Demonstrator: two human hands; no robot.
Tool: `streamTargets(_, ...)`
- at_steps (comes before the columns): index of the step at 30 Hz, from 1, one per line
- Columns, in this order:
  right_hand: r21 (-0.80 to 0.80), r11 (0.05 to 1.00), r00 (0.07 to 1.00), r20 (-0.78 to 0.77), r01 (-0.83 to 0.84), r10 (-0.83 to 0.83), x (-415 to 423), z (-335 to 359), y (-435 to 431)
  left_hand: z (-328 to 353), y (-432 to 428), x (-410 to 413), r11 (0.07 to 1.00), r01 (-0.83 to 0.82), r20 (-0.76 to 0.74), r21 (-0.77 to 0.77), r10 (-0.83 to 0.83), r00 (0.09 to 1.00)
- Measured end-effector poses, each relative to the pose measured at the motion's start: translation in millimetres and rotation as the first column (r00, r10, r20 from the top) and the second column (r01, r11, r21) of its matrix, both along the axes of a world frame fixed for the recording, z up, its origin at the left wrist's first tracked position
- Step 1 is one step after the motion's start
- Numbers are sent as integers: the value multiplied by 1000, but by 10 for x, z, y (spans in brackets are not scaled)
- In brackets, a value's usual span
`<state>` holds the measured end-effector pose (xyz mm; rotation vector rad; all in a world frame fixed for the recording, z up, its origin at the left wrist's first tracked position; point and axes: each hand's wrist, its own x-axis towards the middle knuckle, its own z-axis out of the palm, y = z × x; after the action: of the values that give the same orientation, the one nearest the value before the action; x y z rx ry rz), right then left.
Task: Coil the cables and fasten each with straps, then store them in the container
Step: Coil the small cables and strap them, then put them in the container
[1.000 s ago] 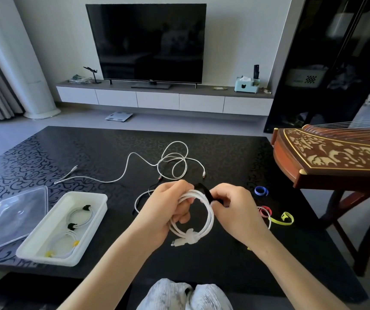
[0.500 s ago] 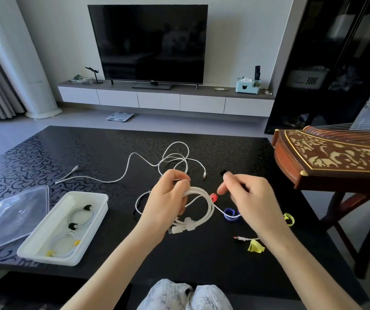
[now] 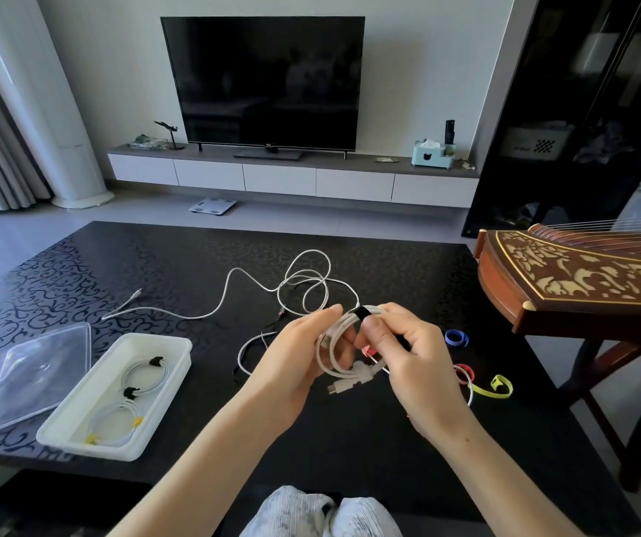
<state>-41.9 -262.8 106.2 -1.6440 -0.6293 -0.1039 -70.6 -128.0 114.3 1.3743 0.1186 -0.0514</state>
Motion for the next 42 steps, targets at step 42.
streamTargets(42, -283, 956, 979, -156, 83, -131, -104, -40, -23, -136, -65, 194, 908, -379, 330, 179, 308, 892)
